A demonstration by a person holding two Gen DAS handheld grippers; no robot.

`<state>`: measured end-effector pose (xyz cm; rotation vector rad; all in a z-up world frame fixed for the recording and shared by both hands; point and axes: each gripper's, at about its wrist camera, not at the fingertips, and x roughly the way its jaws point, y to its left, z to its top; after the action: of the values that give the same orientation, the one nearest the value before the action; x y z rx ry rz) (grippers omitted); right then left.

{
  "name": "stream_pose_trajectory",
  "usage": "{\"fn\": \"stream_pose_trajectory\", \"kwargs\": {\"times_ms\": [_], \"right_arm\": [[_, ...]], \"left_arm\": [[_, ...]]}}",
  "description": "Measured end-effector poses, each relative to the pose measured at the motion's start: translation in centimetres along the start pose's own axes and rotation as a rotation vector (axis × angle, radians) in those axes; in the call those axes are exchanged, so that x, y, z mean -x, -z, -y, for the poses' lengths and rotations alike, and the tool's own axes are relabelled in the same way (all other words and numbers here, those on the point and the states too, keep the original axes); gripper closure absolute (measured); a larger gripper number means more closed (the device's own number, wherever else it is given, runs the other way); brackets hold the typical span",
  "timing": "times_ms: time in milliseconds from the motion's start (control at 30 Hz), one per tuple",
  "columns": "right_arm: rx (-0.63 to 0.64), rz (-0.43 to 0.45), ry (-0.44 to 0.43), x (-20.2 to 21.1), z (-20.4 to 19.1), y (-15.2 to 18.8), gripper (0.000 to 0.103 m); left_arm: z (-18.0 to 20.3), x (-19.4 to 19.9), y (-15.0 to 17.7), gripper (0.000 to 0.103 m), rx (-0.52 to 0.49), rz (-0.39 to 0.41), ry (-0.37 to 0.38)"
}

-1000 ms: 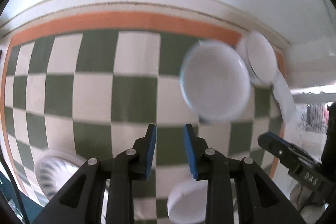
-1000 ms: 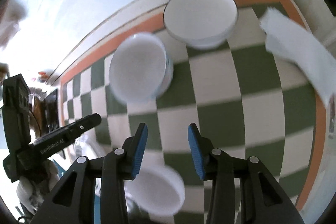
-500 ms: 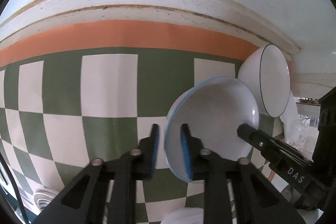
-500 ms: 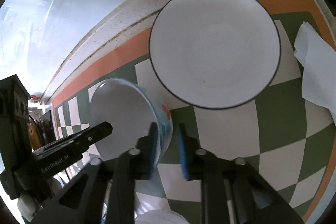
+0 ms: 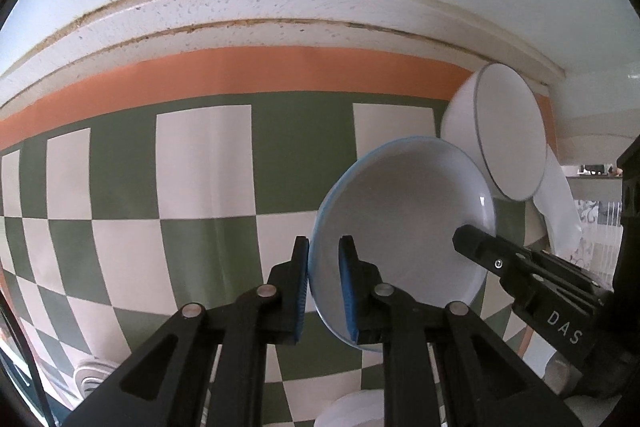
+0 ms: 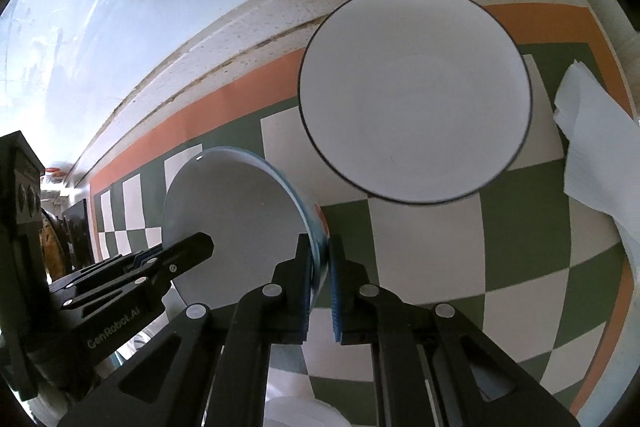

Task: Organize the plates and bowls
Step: 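Close both tools on the rim of the blue-rimmed white bowl, then lower the blue-rimmed bowl into the red-flowered bowl and open both tools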

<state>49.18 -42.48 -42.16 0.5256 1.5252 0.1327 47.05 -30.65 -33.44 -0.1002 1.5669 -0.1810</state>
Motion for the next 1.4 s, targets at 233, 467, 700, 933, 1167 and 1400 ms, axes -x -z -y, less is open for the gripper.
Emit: {"fn": "stream_pose_trajectory", "kwargs": {"times_ms": [233, 467, 700, 933, 1167, 1400], "right_arm": [[0.018, 0.025, -0.012, 3.3, -0.3, 2.5, 0.094], [0.033, 0.046, -0.027, 6.9, -0.7, 6.9, 0.094], [0.043, 0.054, -0.028, 9.7, -0.7, 12.4, 0.094], [0.035, 0.034, -0.026, 10.4, -0.1, 18.1, 0.093], [-0.001, -0.015, -0.029, 7.9, 1.1, 21.1, 0.093], [-0.014, -0.054, -0.020, 5.7, 2.0, 22.3, 0.093]], "left_arm": [[0.8, 2.6, 2.3, 0.090, -0.030, 0.027, 0.018], [1.5, 6.5, 5.5, 0.090, -0.062, 0.058, 0.035], [1.8, 8.4, 10.1, 0.090, -0.119, 0.058, 0.040], [2.0, 8.2, 14.7, 0.090, -0.162, 0.024, 0.046], [1.8, 6.0, 17.2, 0.090, -0.176, -0.031, 0.026], [2.2, 3.3, 18.0, 0.090, -0.203, -0.076, -0.029]]}}
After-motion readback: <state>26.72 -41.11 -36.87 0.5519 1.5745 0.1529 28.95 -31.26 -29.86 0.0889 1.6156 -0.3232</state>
